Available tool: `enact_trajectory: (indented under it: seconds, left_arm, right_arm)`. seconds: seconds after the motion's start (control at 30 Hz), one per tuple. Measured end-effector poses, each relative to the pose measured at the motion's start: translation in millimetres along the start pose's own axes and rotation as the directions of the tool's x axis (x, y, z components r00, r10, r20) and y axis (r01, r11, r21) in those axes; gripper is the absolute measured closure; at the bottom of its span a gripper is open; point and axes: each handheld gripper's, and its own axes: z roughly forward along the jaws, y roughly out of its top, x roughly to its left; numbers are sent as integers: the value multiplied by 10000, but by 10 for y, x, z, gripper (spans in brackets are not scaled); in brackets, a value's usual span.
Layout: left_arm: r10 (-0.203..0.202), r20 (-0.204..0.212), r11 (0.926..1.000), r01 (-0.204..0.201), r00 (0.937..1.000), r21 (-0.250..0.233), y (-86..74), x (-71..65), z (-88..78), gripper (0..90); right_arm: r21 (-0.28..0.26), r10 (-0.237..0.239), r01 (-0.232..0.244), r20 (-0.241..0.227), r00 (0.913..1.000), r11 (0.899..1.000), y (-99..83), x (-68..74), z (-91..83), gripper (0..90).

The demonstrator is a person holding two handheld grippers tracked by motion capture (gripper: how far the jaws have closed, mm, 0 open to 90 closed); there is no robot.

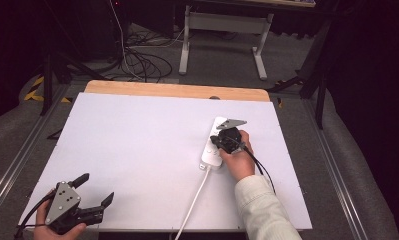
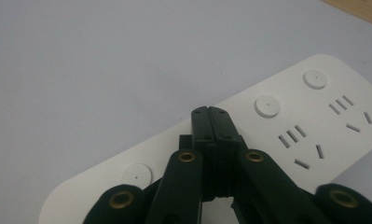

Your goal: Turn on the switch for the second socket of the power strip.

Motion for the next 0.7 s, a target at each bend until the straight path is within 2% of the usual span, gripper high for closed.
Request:
enact_trajectory:
  seconds: [0.17,0.3,0.47,0.6,0.7]
  left_arm:
    - [-68,51,10000,68,10000,9,-1,-7,7,106]
    - [-60,36,10000,60,10000,-4,-1,-6,6,106]
    - [-44,37,10000,44,10000,17,-1,-8,5,107]
    - [-84,35,10000,84,10000,5,-3,-2,5,106]
    - [-30,14,10000,30,10000,28,-2,7,5,107]
  right_arm:
    - [71,-97,96,99,9999,9999,4,15,1,900]
    - [53,93,-93,-37,9999,9999,2,-4,3,900]
    - [87,-143,140,329,9994,9999,9,34,22,900]
    - [59,114,-115,130,9999,9999,4,9,17,900]
    - [161,-127,124,189,9997,9998,24,19,13,900]
